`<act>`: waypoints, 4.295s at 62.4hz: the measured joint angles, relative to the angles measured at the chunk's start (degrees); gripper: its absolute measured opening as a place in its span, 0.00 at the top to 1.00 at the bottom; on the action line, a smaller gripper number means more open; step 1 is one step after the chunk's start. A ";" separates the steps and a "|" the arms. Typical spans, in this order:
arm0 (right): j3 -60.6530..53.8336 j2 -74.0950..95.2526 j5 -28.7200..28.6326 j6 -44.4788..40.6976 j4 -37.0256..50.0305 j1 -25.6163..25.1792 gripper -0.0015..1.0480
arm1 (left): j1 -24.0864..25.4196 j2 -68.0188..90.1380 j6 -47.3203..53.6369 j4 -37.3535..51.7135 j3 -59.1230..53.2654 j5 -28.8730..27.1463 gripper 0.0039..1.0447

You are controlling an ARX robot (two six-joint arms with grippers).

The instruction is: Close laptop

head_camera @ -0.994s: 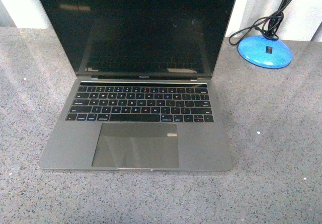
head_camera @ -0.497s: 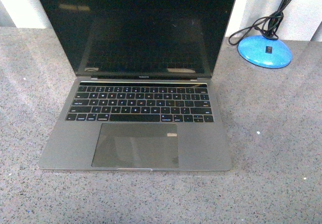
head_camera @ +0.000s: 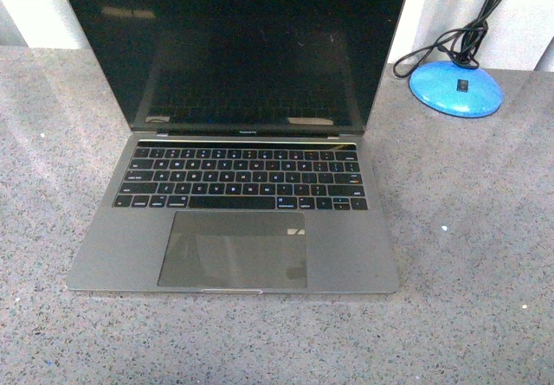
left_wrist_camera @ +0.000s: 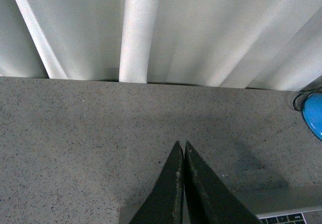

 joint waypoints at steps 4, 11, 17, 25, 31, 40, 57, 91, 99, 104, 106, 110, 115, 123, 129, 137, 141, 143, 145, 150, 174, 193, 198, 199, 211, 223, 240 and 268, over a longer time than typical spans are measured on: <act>-0.13 -0.09 -0.07 0.17 0.04 0.00 0.99 | -0.11 -0.09 -0.02 -0.55 0.02 0.00 0.97; -0.15 -0.20 -0.26 0.44 0.02 -0.13 0.99 | -0.39 -0.09 -0.04 -1.46 0.04 -0.04 0.97; -0.15 -0.26 -0.52 1.05 -0.42 -0.26 0.99 | -0.57 -0.09 -0.13 -2.49 0.50 -0.04 0.97; -0.15 -0.26 -0.63 1.33 -0.50 -0.33 0.99 | -0.81 -0.09 -0.20 -3.23 1.20 -0.04 0.97; -0.15 -0.28 -0.94 1.62 -0.63 -0.31 0.99 | -1.03 -0.04 -0.46 -4.72 1.53 -0.04 0.97; -0.22 -0.28 -1.31 2.38 -0.63 -0.09 0.99 | -1.18 0.33 -0.46 -5.86 1.75 -0.61 0.97; -1.75 -0.28 -1.75 3.93 -0.55 0.72 0.99 | -1.18 1.07 -1.25 -7.82 2.08 -0.39 0.97; -3.85 -0.31 -1.57 5.49 -0.33 1.27 0.99 | -1.18 1.07 -1.64 -8.33 2.08 0.50 0.97; -4.44 -0.33 -1.27 6.29 -0.46 1.57 0.99 | -1.18 1.07 -1.68 -9.05 2.08 0.74 0.97; -5.14 -0.72 -1.05 7.04 -0.48 1.86 0.99 | -1.18 1.07 -1.68 -9.55 2.08 1.05 0.97; -5.40 -0.92 -1.01 7.37 -0.50 1.97 0.99 | -1.18 1.07 -1.68 -9.84 2.08 1.05 0.97; -5.99 -1.22 -0.74 7.74 -0.48 2.19 0.99 | -1.16 1.07 -1.68 -10.38 2.08 1.09 0.97; -6.58 -1.49 -0.24 7.98 -0.46 2.45 0.99 | -1.14 0.96 -1.68 -10.97 2.05 1.11 0.97; -7.39 -1.81 0.11 8.48 -0.46 2.69 0.99 | -1.01 0.42 -1.68 -11.69 1.53 1.31 0.97; -8.04 -2.01 0.35 9.07 -0.66 2.73 0.99 | -0.90 -0.46 -1.66 -12.81 0.74 1.46 0.97; -8.46 -2.03 0.81 9.92 -1.36 2.73 0.99 | -0.83 -0.98 -1.66 -14.05 0.00 1.18 0.97; -8.85 -2.03 1.14 10.25 -1.64 2.73 0.99 | -0.83 -1.05 -1.68 -14.38 -0.55 0.98 0.97; -9.05 -2.03 1.11 10.38 -1.66 2.75 0.99 | -0.85 -1.07 -1.68 -14.43 -0.96 0.87 0.97; -9.09 -2.03 1.11 10.54 -1.79 2.80 0.99 | -0.85 -1.07 -1.68 -14.62 -1.14 0.85 0.97; -9.44 -2.05 1.11 10.95 -1.97 2.97 0.99 | -0.90 -1.07 -1.70 -14.80 -1.62 0.83 0.97; -10.03 -2.05 0.66 13.92 -3.54 4.13 0.99 | -1.11 -1.09 -1.90 -15.02 -2.25 0.66 0.97; -12.28 -2.05 0.13 17.46 -4.37 4.79 0.99 | -1.62 -1.53 -3.08 -14.91 -4.85 1.09 0.97; -13.05 -2.05 0.00 18.32 -4.37 4.96 0.99 | -1.66 -1.70 -3.32 -14.60 -5.70 1.46 0.97; -13.11 -2.05 0.00 18.36 -4.37 4.98 0.99 | -1.66 -1.70 -3.39 -14.60 -5.79 1.51 0.97; -14.12 -2.05 -0.02 19.26 -4.37 5.20 0.99 | -1.77 -1.86 -3.65 -14.21 -7.26 1.64 0.97; -14.88 -2.05 -0.20 19.96 -4.35 5.42 0.99 | -1.77 -2.27 -3.89 -13.79 -8.41 1.75 0.97; -15.76 -2.05 -0.24 20.41 -4.22 5.79 0.99 | -1.84 -2.29 -4.00 -13.42 -9.55 1.97 0.97; -17.53 -2.05 -0.20 20.52 -4.17 5.99 0.99 | -1.92 -2.29 -4.31 -12.83 -11.15 2.49 0.97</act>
